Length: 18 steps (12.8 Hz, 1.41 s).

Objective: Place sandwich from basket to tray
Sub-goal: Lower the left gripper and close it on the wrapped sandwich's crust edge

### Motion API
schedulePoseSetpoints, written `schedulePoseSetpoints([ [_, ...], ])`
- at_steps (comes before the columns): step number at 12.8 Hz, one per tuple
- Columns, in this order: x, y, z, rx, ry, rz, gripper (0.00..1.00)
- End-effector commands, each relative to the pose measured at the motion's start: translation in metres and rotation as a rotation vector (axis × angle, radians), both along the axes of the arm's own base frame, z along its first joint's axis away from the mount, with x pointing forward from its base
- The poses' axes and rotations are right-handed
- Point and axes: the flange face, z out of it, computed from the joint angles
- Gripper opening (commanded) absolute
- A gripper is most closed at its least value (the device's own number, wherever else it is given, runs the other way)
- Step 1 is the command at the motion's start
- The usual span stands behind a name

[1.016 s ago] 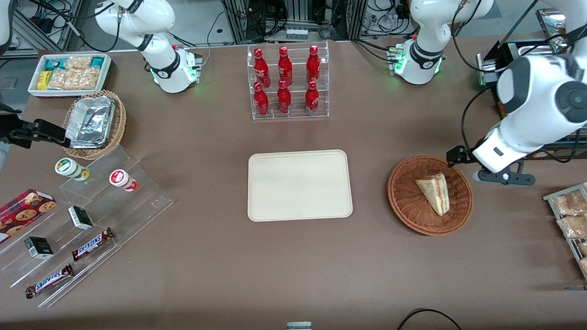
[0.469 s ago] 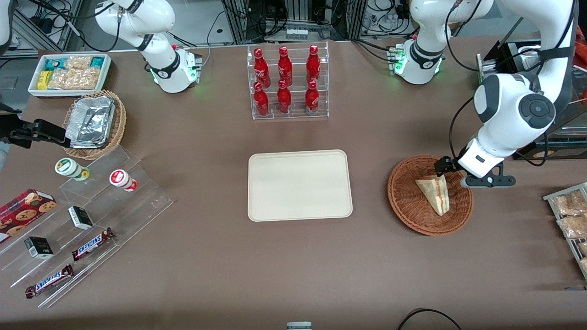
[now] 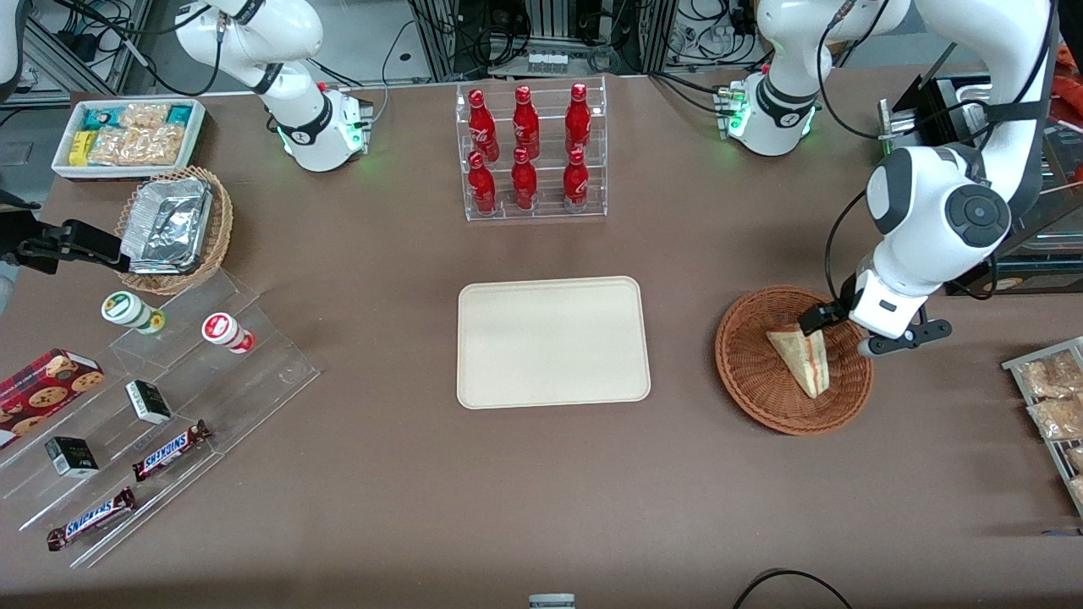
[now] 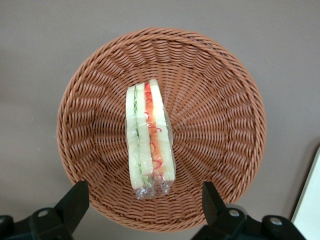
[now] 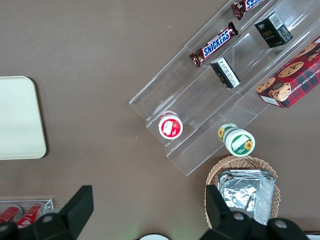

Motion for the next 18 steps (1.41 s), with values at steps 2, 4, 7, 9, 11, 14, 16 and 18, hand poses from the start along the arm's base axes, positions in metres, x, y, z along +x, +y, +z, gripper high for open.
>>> schedulePoseSetpoints([
  [2, 0.001, -0.003, -0.022, 0.008, 0.014, 0.082, 1.0],
  [4, 0.002, -0.003, -0.035, 0.007, 0.035, 0.111, 1.0],
  [7, 0.004, -0.004, -0.052, 0.003, 0.043, 0.12, 1.0],
  [9, 0.005, -0.004, -0.065, 0.001, 0.049, 0.148, 1.0],
  [11, 0.004, -0.005, -0.076, 0.0, 0.057, 0.175, 1.0],
  [14, 0.005, -0.005, -0.081, -0.001, 0.059, 0.181, 1.0],
  [16, 0.004, -0.005, -0.082, -0.001, 0.061, 0.19, 0.66],
  [18, 0.004, -0.006, -0.084, -0.001, 0.065, 0.193, 0.21],
])
